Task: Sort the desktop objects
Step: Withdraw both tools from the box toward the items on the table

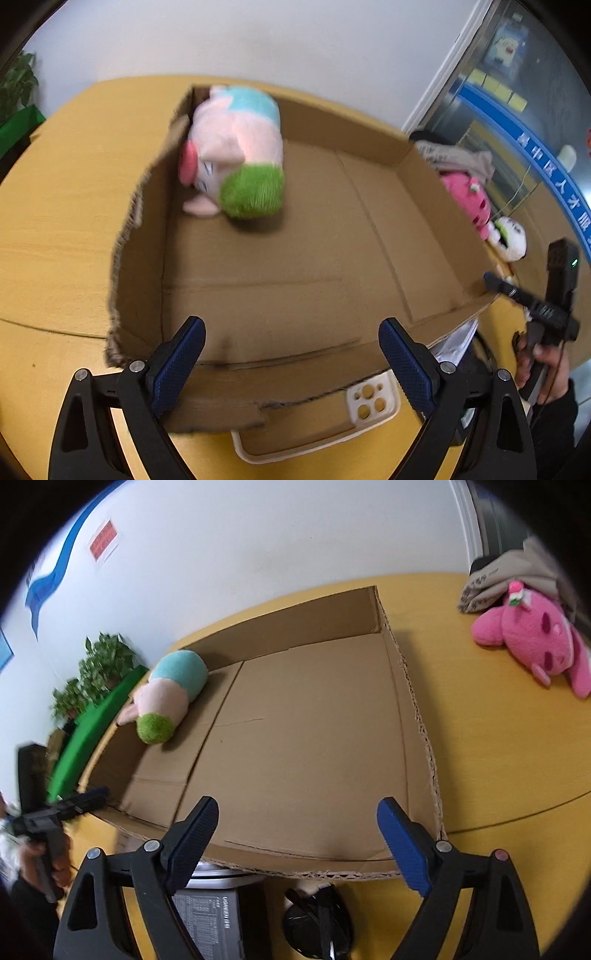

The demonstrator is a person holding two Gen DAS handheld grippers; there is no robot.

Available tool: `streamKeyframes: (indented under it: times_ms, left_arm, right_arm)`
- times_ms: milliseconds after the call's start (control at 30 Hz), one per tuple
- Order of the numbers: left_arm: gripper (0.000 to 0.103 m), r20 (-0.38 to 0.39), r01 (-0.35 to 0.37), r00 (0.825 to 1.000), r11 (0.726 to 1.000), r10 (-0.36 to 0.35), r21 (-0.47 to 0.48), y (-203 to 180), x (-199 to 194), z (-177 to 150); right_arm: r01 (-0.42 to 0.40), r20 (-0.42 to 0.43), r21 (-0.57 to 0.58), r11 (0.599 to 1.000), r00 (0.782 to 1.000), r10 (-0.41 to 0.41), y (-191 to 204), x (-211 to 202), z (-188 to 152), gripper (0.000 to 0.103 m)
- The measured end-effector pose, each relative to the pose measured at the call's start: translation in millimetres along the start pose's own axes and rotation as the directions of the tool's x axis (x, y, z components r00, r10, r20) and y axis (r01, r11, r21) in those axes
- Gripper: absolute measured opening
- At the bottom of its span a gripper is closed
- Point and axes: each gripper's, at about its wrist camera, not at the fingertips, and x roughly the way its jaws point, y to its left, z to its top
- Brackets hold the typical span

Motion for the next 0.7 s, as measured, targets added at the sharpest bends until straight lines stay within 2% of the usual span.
streamKeyframes:
  times_ms: [100,200,267,433,700]
  left_arm:
    - [0.097,0.088,-0.012,0.996,1.0,0.012,-0.002,-4,-31,-1]
    - [0.102,0.154,-0.04,0.987,0.999,0.042,-0.018,-4,-55,-5]
    - [0.102,0.18,-0.069,0.981,0.997,0.073,-0.025,-3,-65,-6]
    - [0.102,0.204,-0.108,0.973,0.994,0.108,-0.01,-17,-71,-10]
    - [0.102,0.154,-0.109,0.983,0.994,0.103,0.032,-37,-58,-28]
  right_arm:
    - [0.03,0.002,0.0,1.0,1.0,-0.03,7,-6,0,0.088]
    - [-0.008,0.058,0.007,1.0,0.998,0.008,12,-20,6,0.088]
    - [-0.029,0.103,-0.033,0.999,0.994,0.032,18,-31,9,0.088]
    - [-0.03,0.09,-0.108,0.994,0.995,0.04,37,-34,12,0.088]
    - [-0.023,0.051,-0.166,0.986,0.998,0.032,65,-10,13,0.088]
